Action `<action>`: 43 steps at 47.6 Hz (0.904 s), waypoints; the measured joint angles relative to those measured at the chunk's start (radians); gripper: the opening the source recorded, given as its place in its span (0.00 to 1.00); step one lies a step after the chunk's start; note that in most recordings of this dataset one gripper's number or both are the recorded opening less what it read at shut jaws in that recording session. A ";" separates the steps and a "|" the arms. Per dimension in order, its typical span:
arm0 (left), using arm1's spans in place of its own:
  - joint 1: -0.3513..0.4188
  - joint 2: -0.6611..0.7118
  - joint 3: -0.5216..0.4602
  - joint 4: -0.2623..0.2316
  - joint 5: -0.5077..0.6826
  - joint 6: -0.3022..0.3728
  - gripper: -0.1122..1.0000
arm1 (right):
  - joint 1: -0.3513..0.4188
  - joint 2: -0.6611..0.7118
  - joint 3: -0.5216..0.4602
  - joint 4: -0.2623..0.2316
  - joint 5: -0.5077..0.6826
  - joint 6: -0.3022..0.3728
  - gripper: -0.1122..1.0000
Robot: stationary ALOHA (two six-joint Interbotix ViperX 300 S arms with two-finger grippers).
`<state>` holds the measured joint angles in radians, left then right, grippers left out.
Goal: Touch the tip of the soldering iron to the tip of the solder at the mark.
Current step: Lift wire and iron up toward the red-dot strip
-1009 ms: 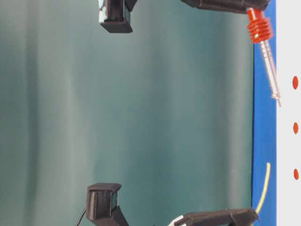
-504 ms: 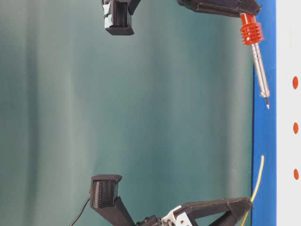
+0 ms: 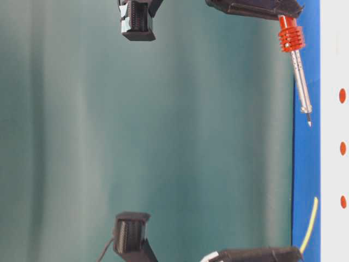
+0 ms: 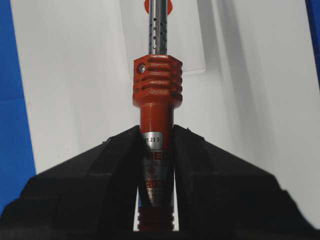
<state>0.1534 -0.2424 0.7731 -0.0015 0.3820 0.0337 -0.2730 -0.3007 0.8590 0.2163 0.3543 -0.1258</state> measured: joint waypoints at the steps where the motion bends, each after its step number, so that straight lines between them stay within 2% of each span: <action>1: 0.000 -0.005 0.005 0.000 0.000 -0.003 0.12 | 0.000 0.000 -0.002 -0.002 0.000 0.000 0.16; 10: -0.002 0.000 0.031 0.000 -0.021 -0.021 0.12 | 0.000 0.000 -0.002 -0.002 0.000 0.000 0.16; 43: -0.003 0.066 0.055 0.000 -0.101 -0.021 0.12 | 0.000 0.002 -0.002 -0.002 0.000 0.000 0.16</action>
<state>0.1503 -0.1764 0.8283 -0.0015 0.2807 0.0123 -0.2730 -0.2991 0.8575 0.2148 0.3543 -0.1258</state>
